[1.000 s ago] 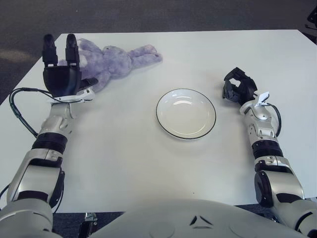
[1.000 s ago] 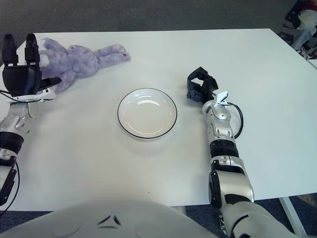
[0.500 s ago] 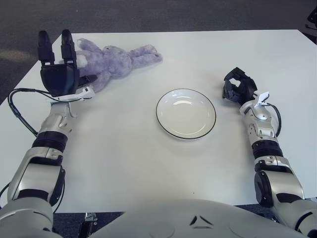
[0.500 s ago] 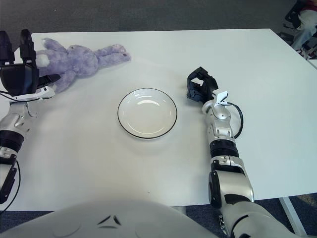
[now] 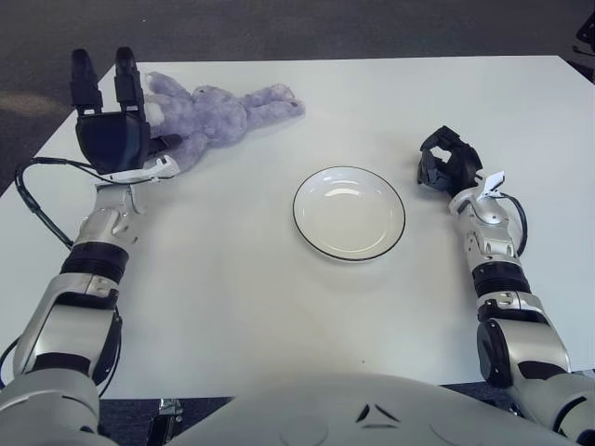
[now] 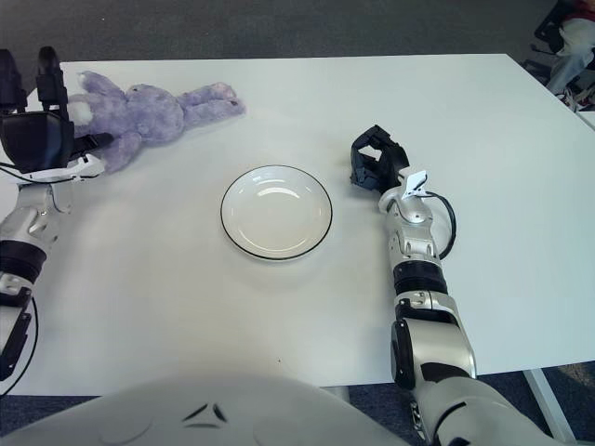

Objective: Put the doll into the plate.

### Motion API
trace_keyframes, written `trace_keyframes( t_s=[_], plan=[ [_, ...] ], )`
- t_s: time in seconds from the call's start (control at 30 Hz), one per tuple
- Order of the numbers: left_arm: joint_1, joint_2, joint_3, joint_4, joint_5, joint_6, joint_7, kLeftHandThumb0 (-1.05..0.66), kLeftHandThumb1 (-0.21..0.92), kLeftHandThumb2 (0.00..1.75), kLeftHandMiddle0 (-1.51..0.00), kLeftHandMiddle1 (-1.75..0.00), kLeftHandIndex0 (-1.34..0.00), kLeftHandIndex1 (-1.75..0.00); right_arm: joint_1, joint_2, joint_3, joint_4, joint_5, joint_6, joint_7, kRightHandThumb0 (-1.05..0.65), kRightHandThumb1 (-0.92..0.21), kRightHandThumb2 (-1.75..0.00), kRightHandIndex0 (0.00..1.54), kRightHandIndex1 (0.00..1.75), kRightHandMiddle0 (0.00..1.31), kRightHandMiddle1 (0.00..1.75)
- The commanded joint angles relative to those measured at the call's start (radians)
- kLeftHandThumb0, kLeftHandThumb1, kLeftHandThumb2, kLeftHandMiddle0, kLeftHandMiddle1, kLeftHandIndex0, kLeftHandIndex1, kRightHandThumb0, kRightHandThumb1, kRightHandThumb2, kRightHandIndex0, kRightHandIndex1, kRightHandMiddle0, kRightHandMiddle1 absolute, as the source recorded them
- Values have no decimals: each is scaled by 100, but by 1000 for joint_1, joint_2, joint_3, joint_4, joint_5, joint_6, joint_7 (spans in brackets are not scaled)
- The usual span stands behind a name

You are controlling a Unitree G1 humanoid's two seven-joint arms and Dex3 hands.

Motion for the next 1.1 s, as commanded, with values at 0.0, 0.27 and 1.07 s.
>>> trace_keyframes(
  t_s=[0.0,0.27,1.07],
  plan=[
    [-28,41,1,17,-38,-27,-93,-99,81,5,0,0,0,-2,73,26,18,82,-16,88,0,-41,-56,-101,94,175,42,175],
    [-162,42,-29,250,-108,-178,-236,-104,86,7,0,0,0,0,71,26,19,87,-19,89,-3,-41,-56,-101,95,175,43,175],
    [-345,17,-140,704,-164,-360,-493,-105,90,7,0,0,0,0,91,20,13,55,-2,90,37,-41,-58,-98,95,175,41,175]
  ],
)
